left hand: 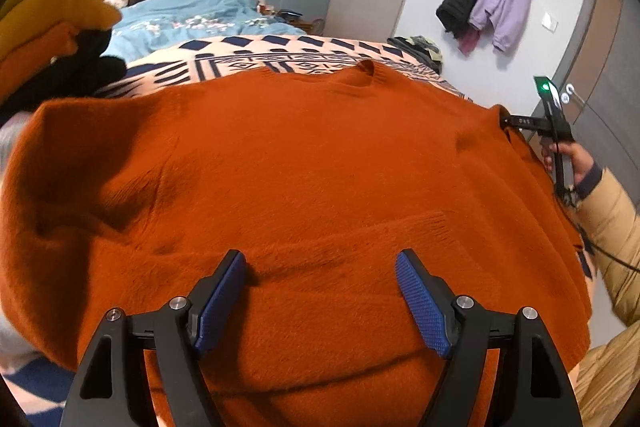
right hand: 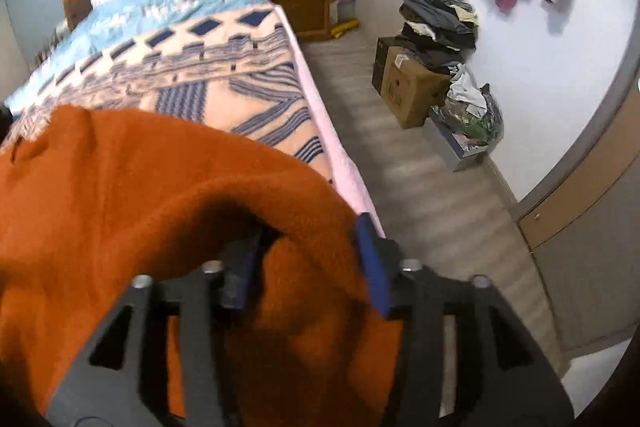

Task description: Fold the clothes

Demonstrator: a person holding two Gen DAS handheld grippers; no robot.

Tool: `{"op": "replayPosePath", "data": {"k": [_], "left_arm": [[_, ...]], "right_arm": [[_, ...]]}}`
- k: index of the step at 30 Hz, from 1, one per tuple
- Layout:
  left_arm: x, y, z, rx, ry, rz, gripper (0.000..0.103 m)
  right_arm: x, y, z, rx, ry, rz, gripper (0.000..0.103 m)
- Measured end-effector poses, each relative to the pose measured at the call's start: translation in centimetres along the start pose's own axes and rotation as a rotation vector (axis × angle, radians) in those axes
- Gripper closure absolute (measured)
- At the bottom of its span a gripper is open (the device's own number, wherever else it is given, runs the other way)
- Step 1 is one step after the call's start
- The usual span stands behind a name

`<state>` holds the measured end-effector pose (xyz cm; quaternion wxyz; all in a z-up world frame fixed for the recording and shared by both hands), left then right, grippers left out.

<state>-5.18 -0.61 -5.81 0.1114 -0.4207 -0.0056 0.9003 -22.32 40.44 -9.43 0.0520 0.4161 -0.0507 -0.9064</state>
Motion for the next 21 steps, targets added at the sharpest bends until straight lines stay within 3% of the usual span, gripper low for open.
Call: {"op": "replayPosePath", "data": {"k": [2,5,11,17,21], "left_arm": [[-0.7,0.2,-0.3,-0.007,-0.007,0.008,0.024],[-2.0,0.5,-0.9,-0.018,-0.024,0.007,0.023],[-4.6,0.9,-3.5,-0.072,-0.047,-0.012,0.021],[-8.1,0.7,-7.2,-0.113,-0.084,-0.035,0.020],[-10.0,0.5,-9.4,-0.142,-0.107,-0.049,0.019]], "right_arm": [[-1.9,0.5,-0.1,0.013,-0.059,0.019,0.046],[-6.1,3.3,-1.5,-0.029,-0.108,0.164,0.039],[-12.2,11.1,-10.0,-0.188,-0.029,0.533,0.035],[-15.8,15.8,-17.9,-0.220,0.002,0.691,0.035],[-16.7,16.8,-21.2,-0.189,0.006,0.698,0.035]]}}
Point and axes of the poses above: each gripper's, at about its wrist camera, not at the fingertips, and x roughly the way its jaws point, y to its left, z to its top, the point moved 5 cm from there along x, roughly the way its jaws point, and after that the axes turned 8 degrees about z, right-handed, at the moved point
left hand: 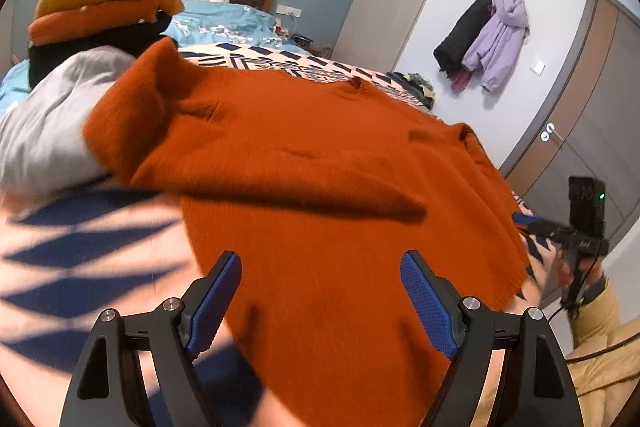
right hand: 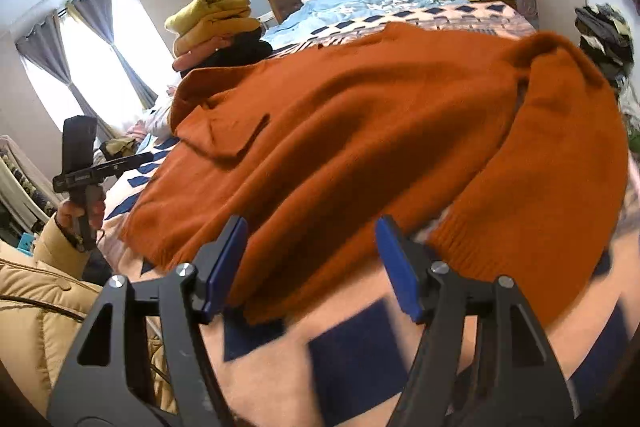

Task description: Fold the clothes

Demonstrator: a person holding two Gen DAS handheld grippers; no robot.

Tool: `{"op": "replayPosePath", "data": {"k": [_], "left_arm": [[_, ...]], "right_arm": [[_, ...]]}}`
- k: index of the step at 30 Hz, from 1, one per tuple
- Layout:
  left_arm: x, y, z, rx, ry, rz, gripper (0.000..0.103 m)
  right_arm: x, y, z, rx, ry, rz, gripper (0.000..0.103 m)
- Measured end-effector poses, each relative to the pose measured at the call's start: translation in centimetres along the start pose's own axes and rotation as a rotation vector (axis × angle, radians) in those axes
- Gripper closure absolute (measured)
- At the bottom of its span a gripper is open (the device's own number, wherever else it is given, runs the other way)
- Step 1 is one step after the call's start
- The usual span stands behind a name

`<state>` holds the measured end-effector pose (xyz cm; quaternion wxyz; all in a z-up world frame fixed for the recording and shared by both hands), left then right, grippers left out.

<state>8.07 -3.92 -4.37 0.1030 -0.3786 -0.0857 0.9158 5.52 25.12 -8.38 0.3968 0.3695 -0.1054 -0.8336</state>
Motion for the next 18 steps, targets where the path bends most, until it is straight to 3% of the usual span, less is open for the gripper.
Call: {"op": "replayPosePath", "data": {"k": [5,9,11,16,18], "left_arm": [[-1.1,0.5,-3.1,-0.078,0.023,-0.059,0.016],[-0.5,0.2,-5.0,-0.108,0.059,-0.093,0.016],[-0.6,-0.3,-5.3,-0.107,0.040,-0.104,0.012],[-0.2,-2.3,-5.5,-0.124,0.054,-0.222,0.007],[0.2,-3.4,-5.6,-0.095,0.047,-0.234,0.007]], "right_arm": [[1.1,-0.1,-2.1,0.063,0.005,-0.029,0.035],[1.2,-0.2,-2.4,0.100,-0.043,-0.019,0.036],[1.3,-0.1,-2.4,0.128,-0.059,0.013,0.041],[2.5,0.1,-2.0,0.177,-0.102,0.062,0.047],[3.0,0.4,-1.8,0.176,-0.099,0.087,0.057]]}}
Point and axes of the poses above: each gripper's, at about its wrist camera, not at the fingertips, and x roughly the way its jaws point, y to its left, z to its top, the point moved 5 cm from there along x, roughly the way its jaws point, and after that the axes turned 8 degrees about z, right-handed, at the moved point
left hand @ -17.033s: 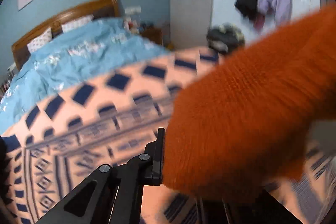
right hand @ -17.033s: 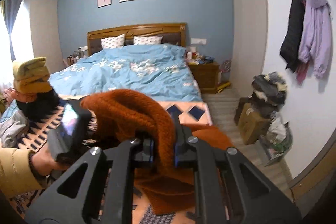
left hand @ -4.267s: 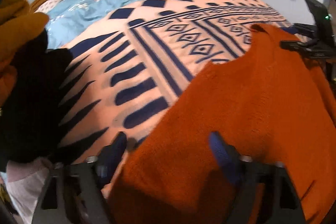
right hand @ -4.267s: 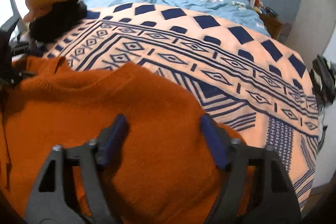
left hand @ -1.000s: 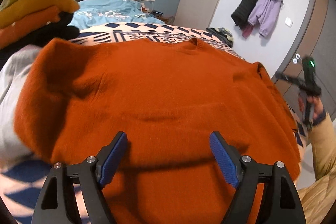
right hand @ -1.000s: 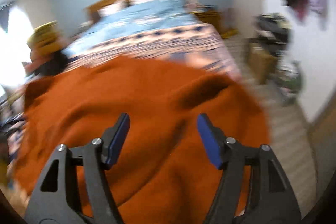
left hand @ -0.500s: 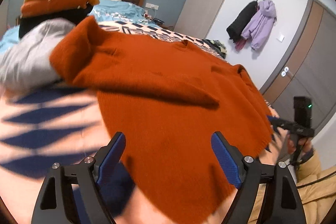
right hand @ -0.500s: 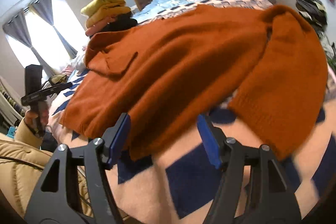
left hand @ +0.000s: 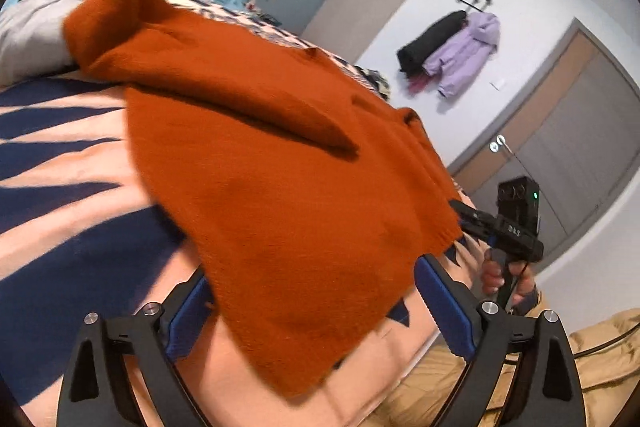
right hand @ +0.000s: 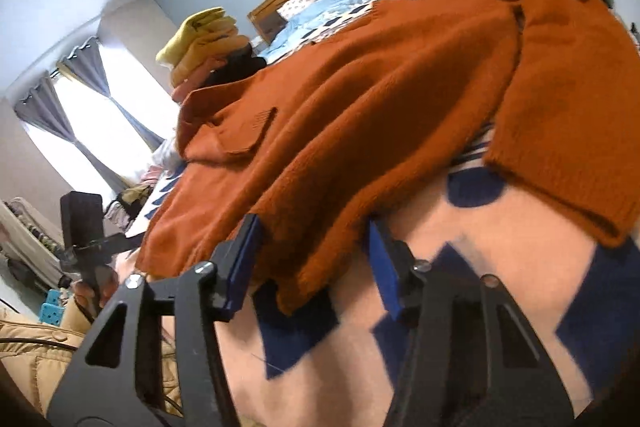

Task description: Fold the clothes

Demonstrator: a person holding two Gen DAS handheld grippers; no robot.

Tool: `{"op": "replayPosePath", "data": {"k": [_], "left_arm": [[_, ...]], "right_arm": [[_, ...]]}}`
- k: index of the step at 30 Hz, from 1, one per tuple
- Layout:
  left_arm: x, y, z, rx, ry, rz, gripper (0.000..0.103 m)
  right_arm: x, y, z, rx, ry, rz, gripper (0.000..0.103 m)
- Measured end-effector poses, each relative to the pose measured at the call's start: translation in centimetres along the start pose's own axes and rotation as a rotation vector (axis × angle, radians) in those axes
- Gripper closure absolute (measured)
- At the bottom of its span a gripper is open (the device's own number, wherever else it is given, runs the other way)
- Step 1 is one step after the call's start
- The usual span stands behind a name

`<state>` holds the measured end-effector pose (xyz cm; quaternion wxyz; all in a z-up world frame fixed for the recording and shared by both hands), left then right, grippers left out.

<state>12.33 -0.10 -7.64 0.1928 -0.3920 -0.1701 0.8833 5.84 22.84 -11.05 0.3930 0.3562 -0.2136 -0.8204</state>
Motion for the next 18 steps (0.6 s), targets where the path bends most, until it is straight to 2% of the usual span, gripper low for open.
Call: {"op": "replayPosePath", "data": {"k": [1,2,3,4,5,6,8,11,13,15,18], "left_arm": [[0.3,-0.4,0.0,0.013,-0.005,-0.001,0.007],[0.5,-0.5,0.1,0.015,-0.010,0.001,0.007],[0.8,-0.6,0.2,0.008,-0.019,0.004,0.014],[0.9,-0.5,0.3,0.000,-0.024,0.013,0.022],[1.1,-0.4,0.5,-0.006,-0.026,0.040,0.043],[1.0,-0.2,0.6,-0.004,-0.027,0.069,0.066],[0.3,0.2,1.0,-0.031,-0.037,0.076,0.086],[-2.1,1.6,2.1,-0.128,-0.077,-0.002,0.091],[-4.1,2.3,2.8,-0.166,-0.101,-0.022,0.091],[-5.1,2.8,3.1,-0.180,-0.096,-0.012,0.091],[-5.4,3.6,3.1,-0.166,-0.074,0.042,0.090]], "right_arm": [[0.3,0.0,0.0,0.005,0.007,0.009,0.062],[0.8,0.1,-0.1,0.005,0.022,0.019,0.073],[1.2,0.1,-0.1,0.007,0.031,0.018,0.080],[1.5,0.1,0.0,0.013,0.037,0.014,0.081],[1.6,0.2,0.0,0.016,0.037,0.020,0.088],[1.3,0.4,0.3,0.011,0.029,0.026,0.089],[-0.1,0.7,0.8,0.012,-0.004,0.042,0.090],[-3.8,2.2,2.1,-0.015,-0.097,0.066,0.091],[-6.7,3.4,2.8,-0.051,-0.157,0.060,0.091],[-9.0,4.0,3.1,-0.080,-0.193,0.017,0.091],[-9.5,2.7,2.5,-0.068,-0.163,-0.062,0.091]]}}
Point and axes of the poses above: each gripper's, at about its wrist camera, not at the fingertips, and x roughly the way its jaws point, y to its left, z to its top, the point moved 5 cm from there along x, roughly the way its jaws point, and after that the axes turned 8 degrees about z, right-handed, at the moved point
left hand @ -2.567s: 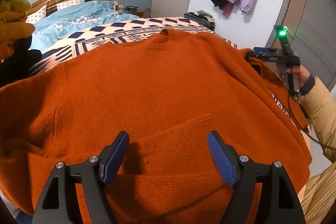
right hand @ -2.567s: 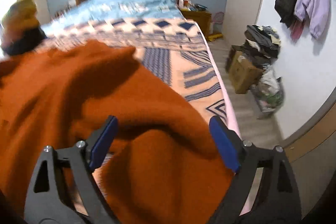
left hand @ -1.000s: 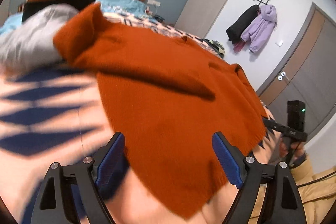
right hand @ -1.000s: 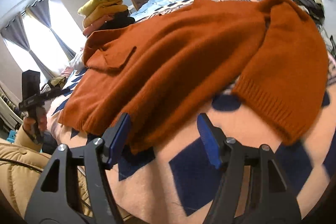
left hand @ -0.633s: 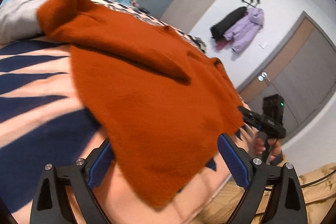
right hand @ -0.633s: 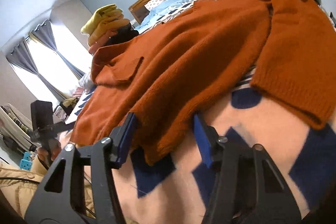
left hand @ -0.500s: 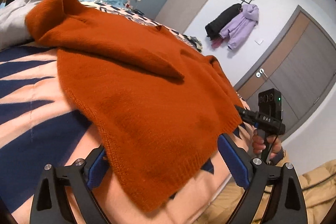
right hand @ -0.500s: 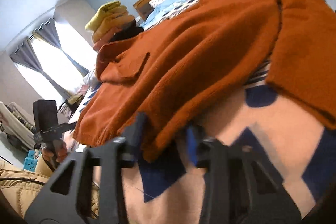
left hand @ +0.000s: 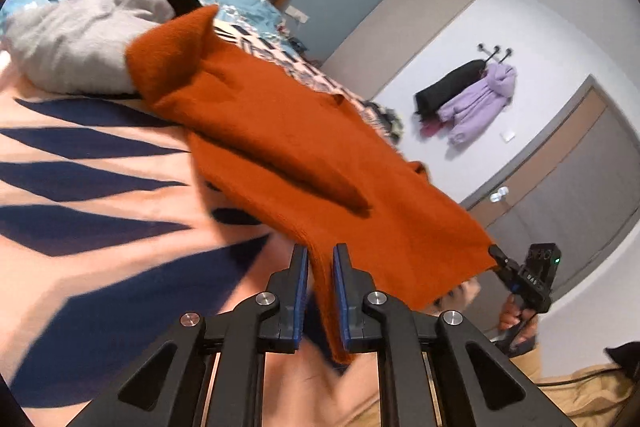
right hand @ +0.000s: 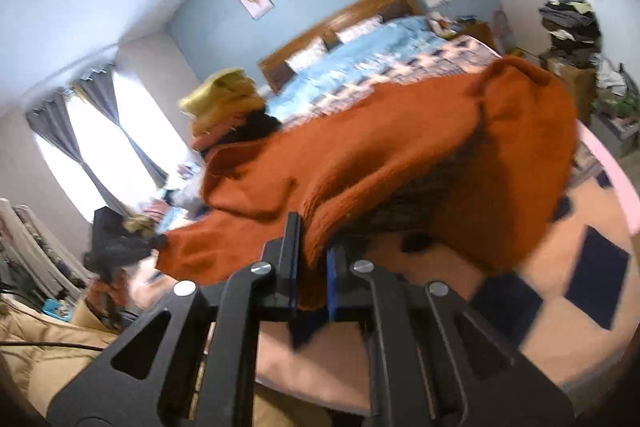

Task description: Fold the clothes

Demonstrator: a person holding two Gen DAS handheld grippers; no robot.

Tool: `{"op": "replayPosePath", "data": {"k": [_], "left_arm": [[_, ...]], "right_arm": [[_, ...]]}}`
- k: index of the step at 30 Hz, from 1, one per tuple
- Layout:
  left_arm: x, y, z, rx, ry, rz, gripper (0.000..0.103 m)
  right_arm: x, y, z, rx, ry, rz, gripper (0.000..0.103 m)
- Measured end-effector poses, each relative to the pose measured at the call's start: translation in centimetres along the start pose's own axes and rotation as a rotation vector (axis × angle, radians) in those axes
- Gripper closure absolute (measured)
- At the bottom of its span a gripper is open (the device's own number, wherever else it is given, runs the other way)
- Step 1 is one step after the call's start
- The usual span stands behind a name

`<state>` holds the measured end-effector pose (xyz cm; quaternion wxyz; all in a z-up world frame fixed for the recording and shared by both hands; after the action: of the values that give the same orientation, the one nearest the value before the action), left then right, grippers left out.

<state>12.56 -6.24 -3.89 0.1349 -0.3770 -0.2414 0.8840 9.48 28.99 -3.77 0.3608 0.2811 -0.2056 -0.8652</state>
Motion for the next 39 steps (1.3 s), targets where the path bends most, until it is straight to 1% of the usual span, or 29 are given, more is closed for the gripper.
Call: {"op": "replayPosePath", "data": {"k": [1,2,3,4,5,6,7,8,9,11,13,14,16,18,19,20,21,24,25,27,31,33,36,37,38,39], "left_arm": [[0.2,0.3,-0.1,0.008,0.010,0.014,0.090],[0.3,0.6,-0.3,0.012,0.022,0.024,0.086],[0.7,0.8,-0.5,0.015,0.024,0.062,0.078],[0.9,1.0,-0.6,0.024,0.023,0.087,0.072],[1.4,0.8,-0.9,0.039,0.031,0.107,0.060],[1.7,0.9,-1.1,0.045,0.039,0.107,0.049],[1.6,1.3,-1.5,0.052,0.045,0.103,0.045],[1.8,1.0,-1.8,0.074,0.048,0.110,0.041],[2.0,0.8,-1.9,0.090,0.054,0.117,0.035],[2.5,0.2,-2.2,0.128,0.066,0.124,0.029],[3.0,-0.2,-2.3,0.150,0.079,0.116,0.029],[3.1,-0.3,-2.3,0.161,0.082,0.117,0.029],[3.4,-0.4,-2.3,0.182,0.081,0.127,0.027],[3.6,-0.5,-2.1,0.197,0.072,0.146,0.026],[3.7,-0.5,-2.0,0.201,0.066,0.150,0.026],[3.5,-0.4,-1.9,0.204,0.058,0.153,0.025],[3.5,-0.4,-1.7,0.204,0.049,0.155,0.025],[3.3,0.0,-1.0,0.195,0.025,0.171,0.024],[3.1,0.1,-0.8,0.197,0.019,0.176,0.024],[3.1,0.4,-0.3,0.199,0.007,0.188,0.022],[3.5,0.4,0.8,0.186,-0.005,0.180,0.021],[3.7,0.7,1.1,0.173,-0.003,0.174,0.021],[4.1,1.1,1.4,0.154,0.005,0.161,0.021],[4.2,1.2,1.4,0.152,0.007,0.161,0.021],[4.3,1.3,1.6,0.150,0.009,0.157,0.021],[4.4,1.4,1.8,0.149,0.010,0.156,0.021]], "right_arm": [[0.5,-0.8,-0.5,0.008,0.029,-0.028,0.091],[0.8,-1.6,-1.1,0.019,0.056,-0.043,0.091],[1.1,-2.4,-1.5,0.029,0.076,-0.073,0.091],[1.6,-3.4,-2.2,0.040,0.113,-0.123,0.091],[2.2,-4.2,-2.9,0.036,0.157,-0.179,0.090],[2.6,-4.7,-3.4,0.030,0.184,-0.227,0.087],[2.5,-5.2,-3.7,0.033,0.200,-0.247,0.083],[2.6,-5.3,-3.8,0.024,0.213,-0.270,0.077],[2.4,-5.2,-3.6,0.011,0.206,-0.281,0.074],[1.6,-4.7,-2.6,-0.011,0.174,-0.277,0.074],[0.7,-3.9,-1.2,-0.068,0.135,-0.328,0.074],[0.3,-3.4,-0.4,-0.090,0.114,-0.336,0.074],[-0.3,-1.8,1.3,-0.136,0.065,-0.302,0.073],[0.5,0.1,2.4,-0.177,0.050,-0.235,0.062],[1.7,1.4,2.8,-0.216,0.063,-0.181,0.059],[2.7,2.3,2.8,-0.244,0.078,-0.155,0.054],[4.0,3.2,2.9,-0.280,0.105,-0.130,0.054],[9.3,6.2,2.5,-0.411,0.210,-0.072,0.054],[11.6,7.5,2.1,-0.463,0.257,-0.039,0.054],[14.7,9.0,1.3,-0.527,0.321,-0.003,0.054],[21.6,11.8,-1.0,-0.669,0.471,0.059,0.054],[24.2,12.1,-1.7,-0.729,0.520,0.054,0.054],[27.6,11.8,-2.3,-0.751,0.583,0.046,0.054],[28.6,11.7,-2.7,-0.756,0.614,0.047,0.055],[29.3,11.8,-3.0,-0.768,0.634,0.043,0.064],[29.9,11.6,-3.4,-0.781,0.656,0.039,0.087]]}}
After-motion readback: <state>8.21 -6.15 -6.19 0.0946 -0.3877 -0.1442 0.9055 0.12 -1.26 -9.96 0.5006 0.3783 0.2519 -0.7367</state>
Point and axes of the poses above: each gripper's, at about its wrist camera, not at the fingertips, and x roughly the way its jaws point, y to its left, z to its top, the point moved 5 cm from there along x, roughly the way its jaws point, and after that the axes turned 8 degrees about z, right-handed, at the moved point
